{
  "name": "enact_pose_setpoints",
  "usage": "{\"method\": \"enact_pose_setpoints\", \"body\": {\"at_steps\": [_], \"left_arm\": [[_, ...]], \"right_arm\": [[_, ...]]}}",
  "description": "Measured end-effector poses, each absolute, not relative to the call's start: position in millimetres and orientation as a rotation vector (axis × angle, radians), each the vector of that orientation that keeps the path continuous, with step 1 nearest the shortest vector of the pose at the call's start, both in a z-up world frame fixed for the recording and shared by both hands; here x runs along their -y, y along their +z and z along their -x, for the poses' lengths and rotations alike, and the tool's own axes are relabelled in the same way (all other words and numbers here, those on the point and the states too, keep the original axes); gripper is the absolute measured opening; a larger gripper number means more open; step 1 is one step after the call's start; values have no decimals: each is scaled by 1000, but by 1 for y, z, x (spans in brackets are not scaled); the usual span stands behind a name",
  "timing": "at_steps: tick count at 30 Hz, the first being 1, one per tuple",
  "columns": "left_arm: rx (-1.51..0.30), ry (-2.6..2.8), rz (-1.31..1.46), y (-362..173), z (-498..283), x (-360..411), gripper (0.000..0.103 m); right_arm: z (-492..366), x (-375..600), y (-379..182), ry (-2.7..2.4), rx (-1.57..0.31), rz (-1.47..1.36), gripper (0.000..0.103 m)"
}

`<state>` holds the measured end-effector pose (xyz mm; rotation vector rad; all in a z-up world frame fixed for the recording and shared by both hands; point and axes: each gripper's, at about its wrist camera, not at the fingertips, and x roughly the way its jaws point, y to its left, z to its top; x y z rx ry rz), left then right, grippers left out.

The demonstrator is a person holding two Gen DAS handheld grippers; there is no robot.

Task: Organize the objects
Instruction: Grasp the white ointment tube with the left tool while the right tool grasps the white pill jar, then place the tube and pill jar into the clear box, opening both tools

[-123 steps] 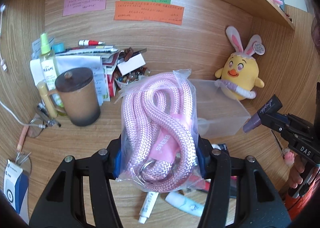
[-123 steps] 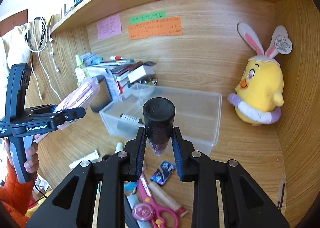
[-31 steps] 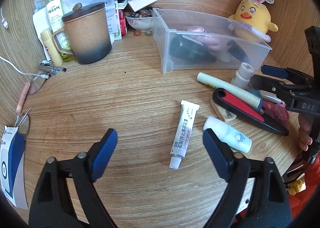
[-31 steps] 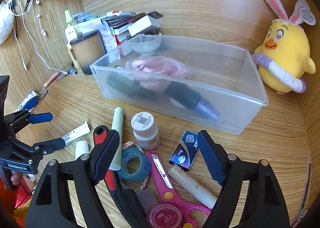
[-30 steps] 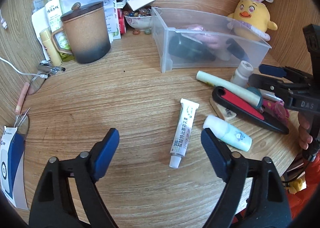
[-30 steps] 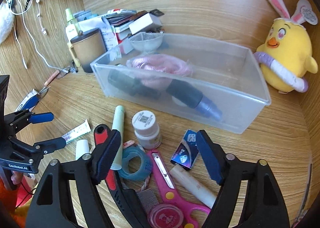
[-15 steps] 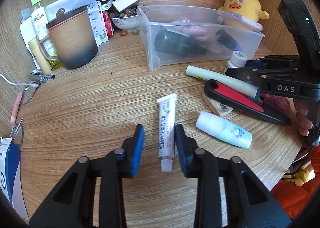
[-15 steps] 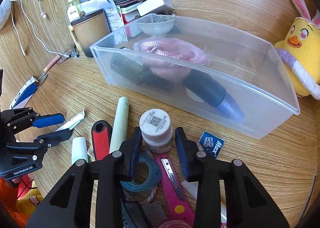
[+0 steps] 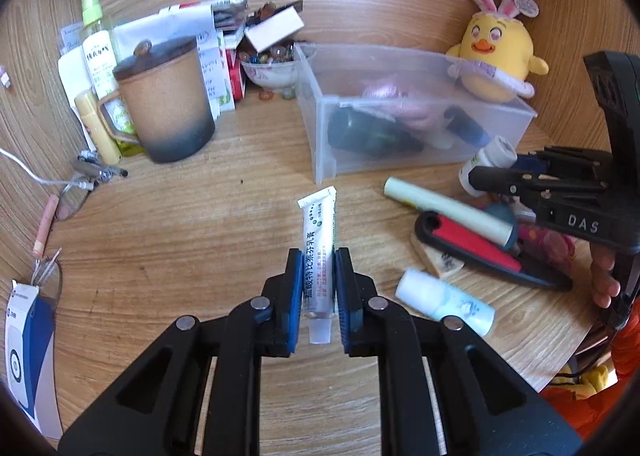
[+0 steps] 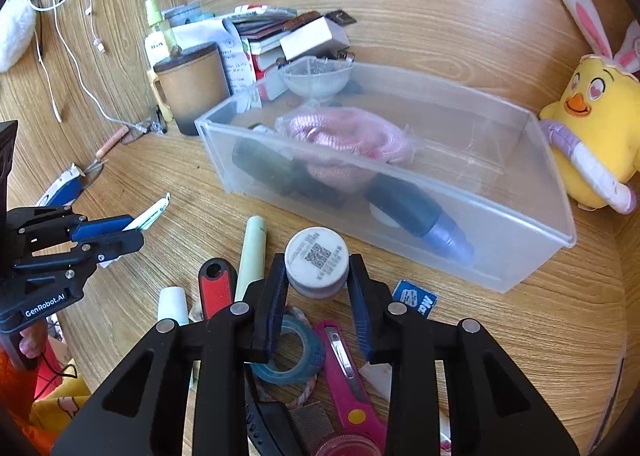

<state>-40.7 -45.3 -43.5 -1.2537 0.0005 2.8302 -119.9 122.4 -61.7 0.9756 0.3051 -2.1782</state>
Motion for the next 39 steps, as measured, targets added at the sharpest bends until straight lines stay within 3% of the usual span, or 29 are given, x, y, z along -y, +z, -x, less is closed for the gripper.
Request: {"method": "enact_pose_setpoints", "body": {"at_steps": [11, 23, 39], "left_arm": [[117, 2869, 1077, -7, 60, 35, 15], [90, 2905, 980, 24, 97, 20, 15], [112, 2878, 1139, 5, 163, 18, 15]], "right_arm": [[117, -147, -25, -2245, -206, -854, 27], [139, -171, 6, -2344, -105, -759, 27], [199, -165, -32, -2434, -165, -933, 27]]}}
